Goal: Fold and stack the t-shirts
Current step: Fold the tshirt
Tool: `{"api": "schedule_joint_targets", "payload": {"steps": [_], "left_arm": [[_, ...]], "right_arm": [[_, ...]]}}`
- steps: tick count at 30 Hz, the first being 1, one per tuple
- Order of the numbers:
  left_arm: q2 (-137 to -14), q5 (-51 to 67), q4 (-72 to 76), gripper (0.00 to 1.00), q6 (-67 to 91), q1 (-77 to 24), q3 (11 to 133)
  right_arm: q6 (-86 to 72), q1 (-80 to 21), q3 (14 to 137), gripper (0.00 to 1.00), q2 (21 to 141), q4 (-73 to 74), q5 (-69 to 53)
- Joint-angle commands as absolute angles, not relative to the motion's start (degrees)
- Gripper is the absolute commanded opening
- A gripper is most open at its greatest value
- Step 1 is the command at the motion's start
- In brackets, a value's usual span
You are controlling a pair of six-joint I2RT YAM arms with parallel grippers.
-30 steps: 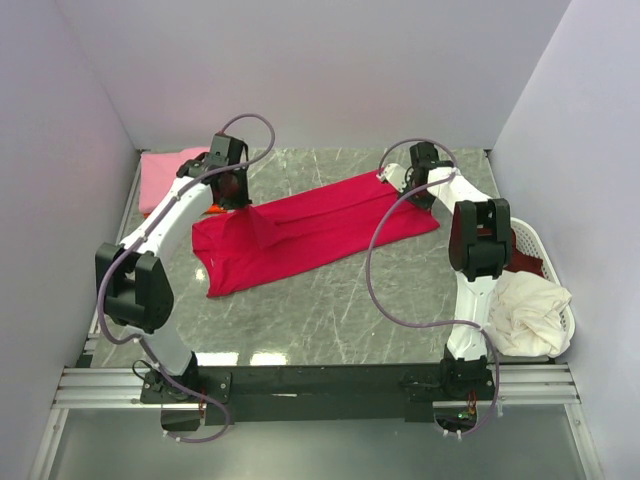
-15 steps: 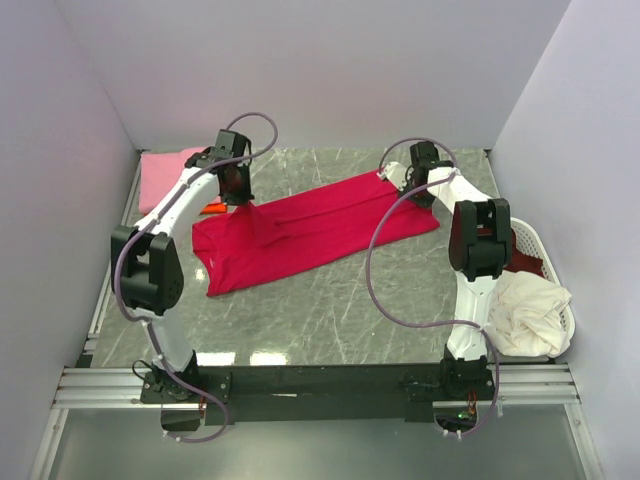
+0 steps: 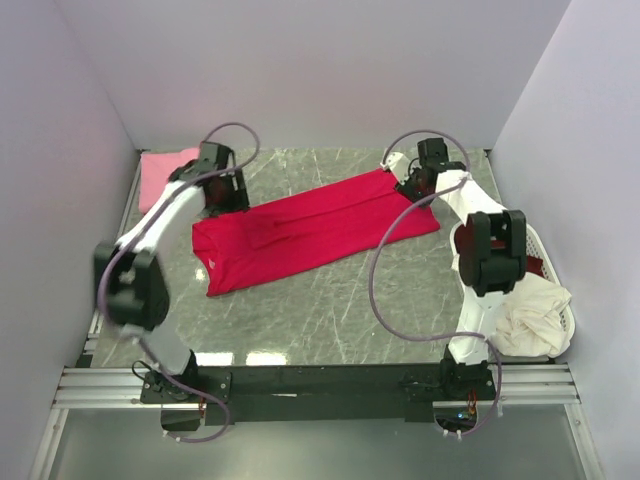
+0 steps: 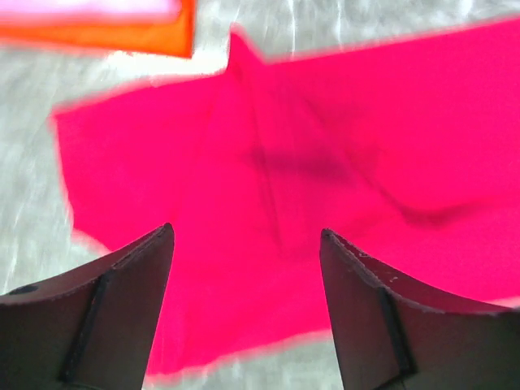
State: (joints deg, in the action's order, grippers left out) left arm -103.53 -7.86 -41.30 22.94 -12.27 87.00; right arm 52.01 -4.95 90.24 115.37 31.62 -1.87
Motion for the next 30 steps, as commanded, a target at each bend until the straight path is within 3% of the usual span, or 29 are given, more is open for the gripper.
{"api": "schedule_joint_targets", "payload": {"steps": [1,6,11,20,28,30], "left_arm": [[-85.9,-6.1,-36.22,0.77,29.25,-10.38,78.7],[-66.06,3.68,-30.95,0.7,41.02,-6.33,53.56],[-57.31,3.53,-28.3,0.69,48.77,-5.71,38.69],[-62.3,-4.92,-27.16,0.63,47.65,-2.99,38.05],[-69.69,-3.25,-26.37,0.59,44.3,-0.18,40.34],[-71.71,-2.03,-26.72,0.53,42.9,-0.18,41.22]], "right_arm": [[50.62,-4.92,88.77,0.41,107.23,36.44,-14.38],[56.76,-6.15,84.05,0.47,103.55,45.61,-29.85],[64.15,-9.75,74.81,0.47,98.71,44.22,-30.77],[60.91,-14.15,71.46,0.47,96.94,41.22,-30.23],[60.64,-14.5,69.61,0.47,97.29,39.64,-28.48],[60.47,-14.41,69.79,0.47,97.73,39.55,-27.78]]}}
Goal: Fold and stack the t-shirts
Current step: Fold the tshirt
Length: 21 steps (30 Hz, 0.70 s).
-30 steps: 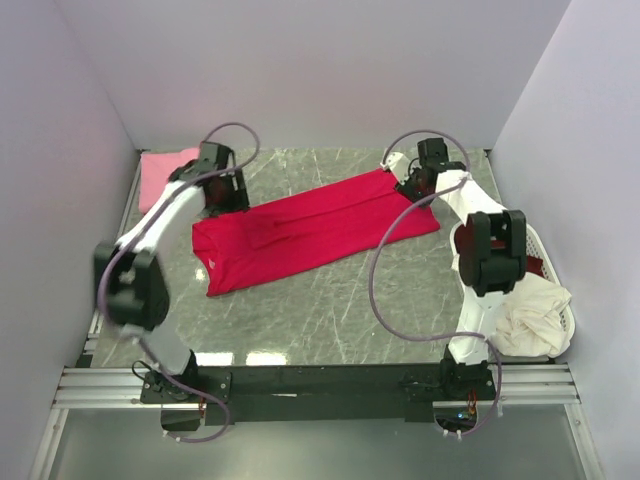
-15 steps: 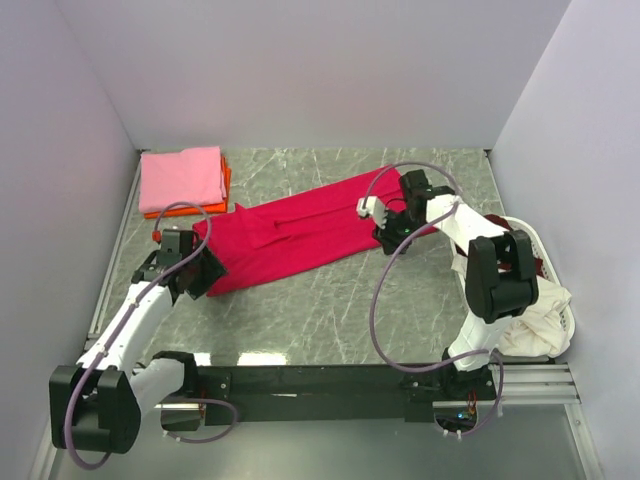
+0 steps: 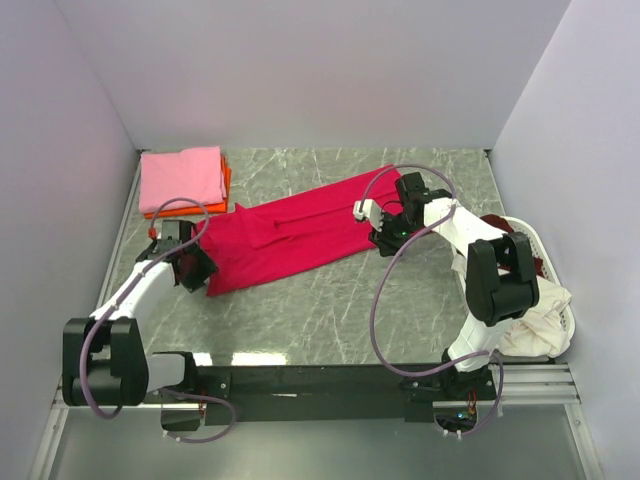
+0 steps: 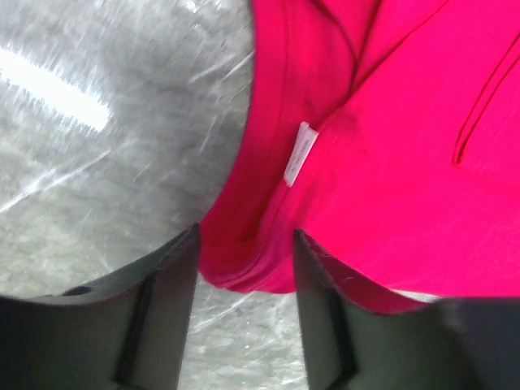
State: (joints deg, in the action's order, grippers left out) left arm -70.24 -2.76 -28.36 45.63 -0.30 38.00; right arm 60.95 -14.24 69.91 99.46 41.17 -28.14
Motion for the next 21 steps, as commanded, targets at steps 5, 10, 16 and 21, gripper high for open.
{"api": "schedule_joint_targets", "payload": {"steps": [5,10,16,21], "left_arm": [[-73.39,0.34,-27.51,0.03,42.1,1.75,41.13],[-67.87,0.18,-30.76,0.0,42.8,6.92,40.96],[-61.35,4.64,-32.61,0.0,42.37,14.06,39.46],[-66.34,9.22,-32.69,0.0,40.52,14.15,39.81]], "right_arm": [[60.2,-14.5,69.87,0.47,98.26,38.41,-25.84],[65.55,-14.24,68.47,0.47,98.17,34.82,-20.49],[79.0,-13.98,66.35,0.48,99.14,30.06,-17.49],[80.24,-16.43,68.38,0.48,101.86,32.52,-17.23]]}}
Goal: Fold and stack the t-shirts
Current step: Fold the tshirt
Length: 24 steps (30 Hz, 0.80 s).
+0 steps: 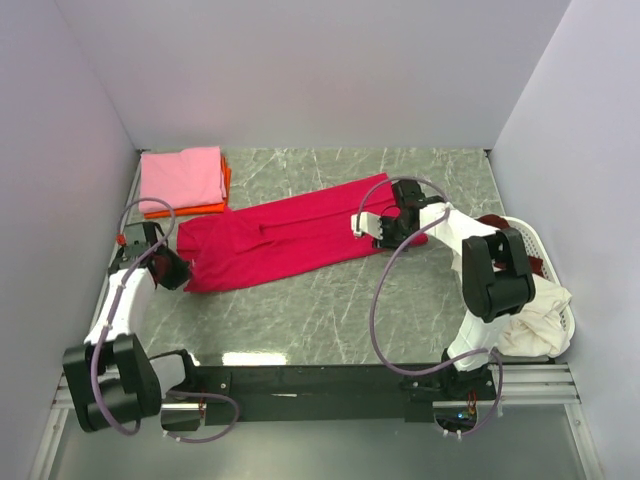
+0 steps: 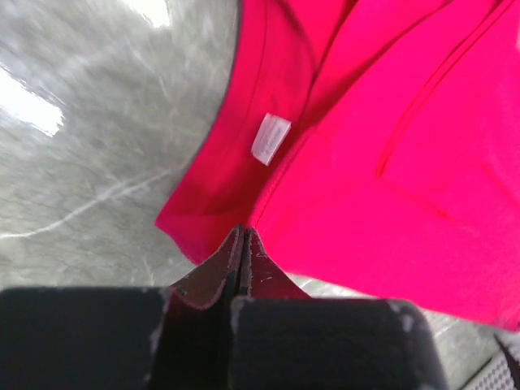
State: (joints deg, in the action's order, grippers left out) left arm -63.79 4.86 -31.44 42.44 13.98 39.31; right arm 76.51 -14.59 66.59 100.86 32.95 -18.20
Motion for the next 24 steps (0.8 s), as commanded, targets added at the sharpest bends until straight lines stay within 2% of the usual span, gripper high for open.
{"api": "schedule_joint_targets", "payload": {"steps": [1,7,17,20,21,22,23,24], "left_arm": [[-66.88,9.66,-32.7,0.0,40.43,14.15,39.9],[-67.68,10.28,-32.52,0.0,39.46,14.5,40.34],[-65.66,10.28,-33.75,0.0,38.67,16.87,40.69],[-65.74,10.98,-34.1,0.0,38.23,17.4,40.69],[-65.66,11.16,-34.19,0.0,38.23,17.75,40.78],[-65.65,11.42,-34.19,0.0,38.15,18.01,40.87],[-65.39,11.69,-34.28,0.0,37.88,18.28,40.78],[-65.13,11.78,-34.36,0.0,37.62,18.63,40.87]], "right_arm": [[80.24,-16.78,67.94,0.48,101.78,32.26,-16.97],[79.55,-18.28,64.34,0.48,102.3,28.84,-11.71],[75.5,-19.6,69.17,0.41,106.87,31.64,-6.16],[75.41,-20.48,70.13,0.3,107.84,33.74,-5.28],[75.24,-21.0,70.48,0.16,108.02,35.06,-4.93],[74.89,-21.01,70.58,0.09,108.28,35.5,-4.66],[74.97,-21.09,70.4,0.02,108.19,35.94,-4.4],[74.8,-21.09,69.88,0.0,107.85,36.56,-3.96]]}}
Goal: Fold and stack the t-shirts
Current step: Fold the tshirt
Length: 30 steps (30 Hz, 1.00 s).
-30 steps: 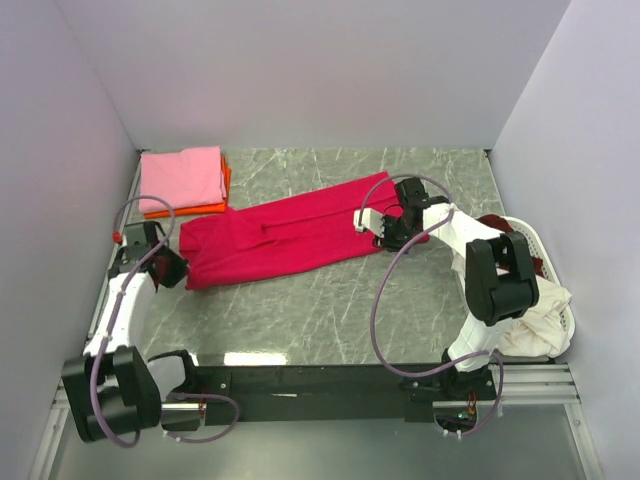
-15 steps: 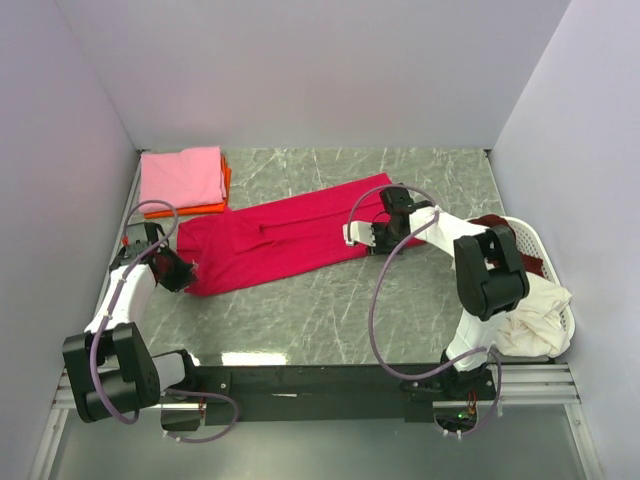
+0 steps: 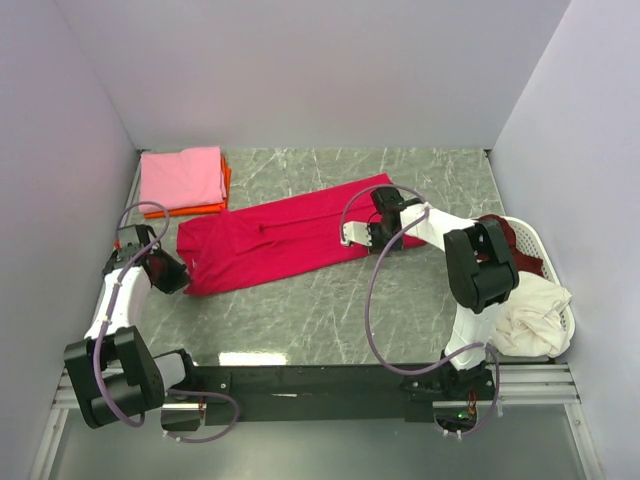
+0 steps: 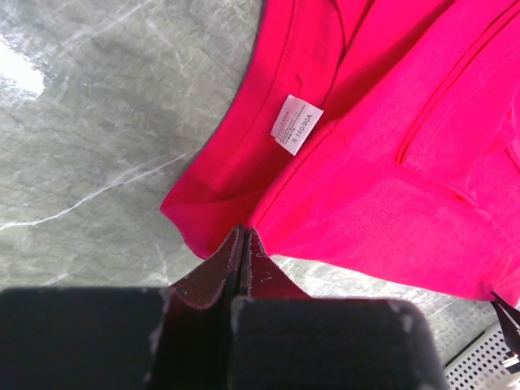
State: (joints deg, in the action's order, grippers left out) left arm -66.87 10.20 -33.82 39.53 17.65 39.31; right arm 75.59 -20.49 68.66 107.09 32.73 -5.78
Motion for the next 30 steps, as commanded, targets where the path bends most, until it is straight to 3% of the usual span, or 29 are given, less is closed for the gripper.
{"api": "schedule_joint_targets", "payload": {"steps": [1,7,11,12,13,14,16,17,19,23,25,30], "left_arm": [[-65.13,11.69,-34.71,0.0,37.36,19.15,41.13],[-65.92,13.27,-34.63,0.01,36.04,19.69,41.4],[-66.27,14.85,-34.89,0.07,35.33,19.69,41.57],[-66.1,15.38,-34.98,0.14,35.16,19.6,41.49],[-66.01,16.16,-34.98,0.21,34.81,19.6,41.83],[-65.48,16.61,-34.98,0.39,34.2,19.6,42.01],[-64.6,17.57,-35.16,0.52,32.97,19.6,43.32],[-63.47,17.32,-35.24,0.59,32.18,19.6,43.85],[-61.8,17.4,-34.81,0.63,31.55,19.69,45.25],[-54.34,23.1,-30.24,0.77,29.36,19.69,45.18],[-51.17,26.08,-27.88,0.77,28.22,19.6,44.65],[-46.24,31.72,-22.95,0.77,26.72,19.69,41.06]], "right_arm": [[74.88,-21.01,69.18,0.0,107.41,36.74,-3.52],[75.76,-21.18,53.81,0.0,94.59,40.06,-1.58],[74.8,-21.7,39.95,0.0,80.88,43.59,-3.07],[74.19,-22.06,38.16,0.08,78.68,44.03,-3.6],[72.96,-22.15,37.1,0.24,76.66,45.6,-4.39],[72.08,-22.24,37.09,0.36,73.07,46.31,-7.27],[68.75,-22.32,39.62,0.44,70.76,48.5,-10.44],[67.08,-22.24,44.34,0.45,70.49,48.52,-12.29],[59.55,-22.24,50.68,0.48,72.58,46.86,-16.86],[49.24,-22.32,77.21,0.49,91.63,49.47,-28.8],[40.84,-22.94,90.79,0.49,103.45,50.8,-38.12],[14.93,-25.22,120.98,0.51,128.46,54.31,-44.29]]}}
